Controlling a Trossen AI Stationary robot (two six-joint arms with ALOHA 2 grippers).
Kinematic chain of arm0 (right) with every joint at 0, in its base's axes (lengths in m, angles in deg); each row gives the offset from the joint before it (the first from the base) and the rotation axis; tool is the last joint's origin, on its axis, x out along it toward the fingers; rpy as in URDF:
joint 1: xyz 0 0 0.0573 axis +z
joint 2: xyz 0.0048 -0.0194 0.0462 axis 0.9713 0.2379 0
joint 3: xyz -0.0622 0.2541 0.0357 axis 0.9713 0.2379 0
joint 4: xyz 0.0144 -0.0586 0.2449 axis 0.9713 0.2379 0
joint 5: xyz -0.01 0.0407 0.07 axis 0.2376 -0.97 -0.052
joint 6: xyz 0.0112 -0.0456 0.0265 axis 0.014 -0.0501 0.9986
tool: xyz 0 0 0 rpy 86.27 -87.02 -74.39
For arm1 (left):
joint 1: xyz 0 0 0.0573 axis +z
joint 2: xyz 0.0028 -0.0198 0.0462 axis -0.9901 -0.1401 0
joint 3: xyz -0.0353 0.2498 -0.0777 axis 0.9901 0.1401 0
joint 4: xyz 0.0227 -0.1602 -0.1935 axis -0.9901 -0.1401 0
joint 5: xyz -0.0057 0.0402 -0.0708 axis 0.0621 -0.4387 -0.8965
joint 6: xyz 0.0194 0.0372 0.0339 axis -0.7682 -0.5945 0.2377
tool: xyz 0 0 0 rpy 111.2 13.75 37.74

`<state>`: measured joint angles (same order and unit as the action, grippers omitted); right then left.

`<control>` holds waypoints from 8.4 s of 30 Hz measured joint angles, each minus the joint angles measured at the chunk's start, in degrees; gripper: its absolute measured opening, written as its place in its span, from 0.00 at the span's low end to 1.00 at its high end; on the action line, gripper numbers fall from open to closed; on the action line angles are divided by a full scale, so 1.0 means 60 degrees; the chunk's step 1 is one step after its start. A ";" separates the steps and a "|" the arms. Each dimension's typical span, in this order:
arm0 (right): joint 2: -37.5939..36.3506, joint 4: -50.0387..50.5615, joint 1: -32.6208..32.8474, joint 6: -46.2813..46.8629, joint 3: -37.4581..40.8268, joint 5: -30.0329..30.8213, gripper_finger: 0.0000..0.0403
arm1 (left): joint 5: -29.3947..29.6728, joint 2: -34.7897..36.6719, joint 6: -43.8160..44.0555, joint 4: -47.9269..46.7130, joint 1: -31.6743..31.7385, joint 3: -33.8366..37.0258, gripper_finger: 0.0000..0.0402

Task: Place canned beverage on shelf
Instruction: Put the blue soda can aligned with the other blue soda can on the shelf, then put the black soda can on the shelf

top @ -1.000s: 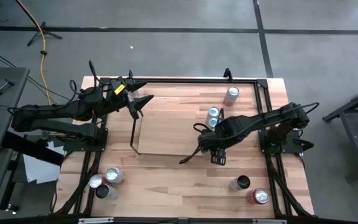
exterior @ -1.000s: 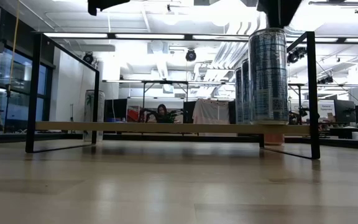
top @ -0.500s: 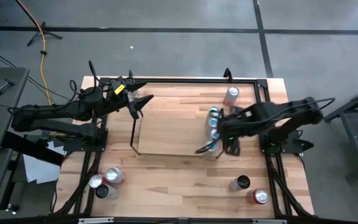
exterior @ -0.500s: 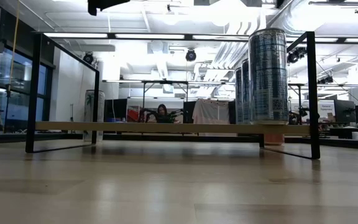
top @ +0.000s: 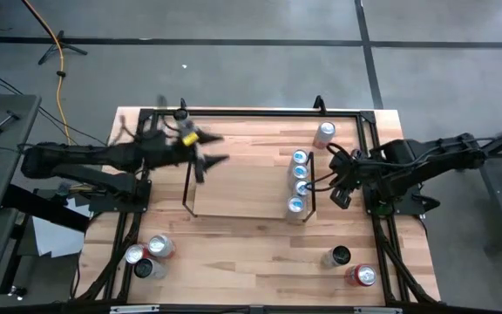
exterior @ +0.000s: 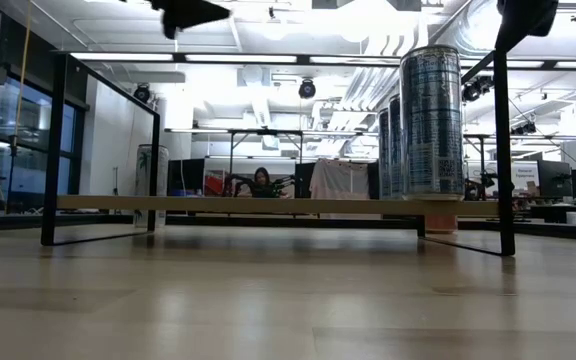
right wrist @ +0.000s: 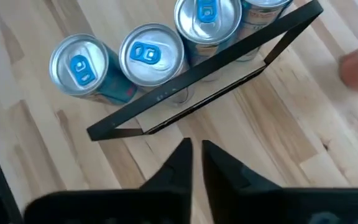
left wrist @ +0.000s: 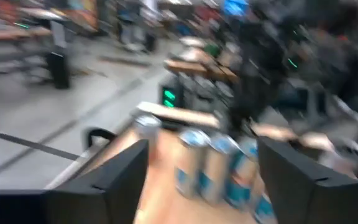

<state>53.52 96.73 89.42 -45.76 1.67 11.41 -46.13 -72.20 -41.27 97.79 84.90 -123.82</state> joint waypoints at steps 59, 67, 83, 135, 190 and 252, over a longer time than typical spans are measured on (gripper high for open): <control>-0.0052 -0.0140 -0.0505 -0.1062 0.0062 0.1694 0.01 | -0.2321 -0.9295 -0.0576 0.0947 -0.1405 -0.4608 0.00; -0.0052 -0.0144 -0.0505 -0.1062 0.0062 0.1701 0.01 | -0.2595 -0.9295 -0.0580 0.1335 -0.1401 -0.4608 0.00; -0.0052 -0.0282 -0.0505 -0.1062 0.0062 0.1854 0.01 | -0.2634 -0.9295 -0.0577 0.1891 -0.1401 -0.4608 0.00; -0.0110 -0.4844 -0.2492 -0.4447 0.0057 0.0648 0.01 | -0.0632 -0.0869 0.1233 -0.1390 0.1382 -0.1072 0.00; 0.0159 -0.7211 -0.2953 -0.4917 0.0044 0.0539 0.77 | -0.1347 0.1218 0.0670 -0.1087 0.2191 -0.1395 0.61; 0.0913 -0.5988 -0.2942 -0.3805 0.0054 0.0648 0.83 | -0.0135 -0.4865 0.4418 -0.9577 0.8307 -0.3606 0.68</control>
<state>59.00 60.80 71.77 -68.59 1.99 15.30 -46.94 -101.39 -14.76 40.32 134.74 -145.45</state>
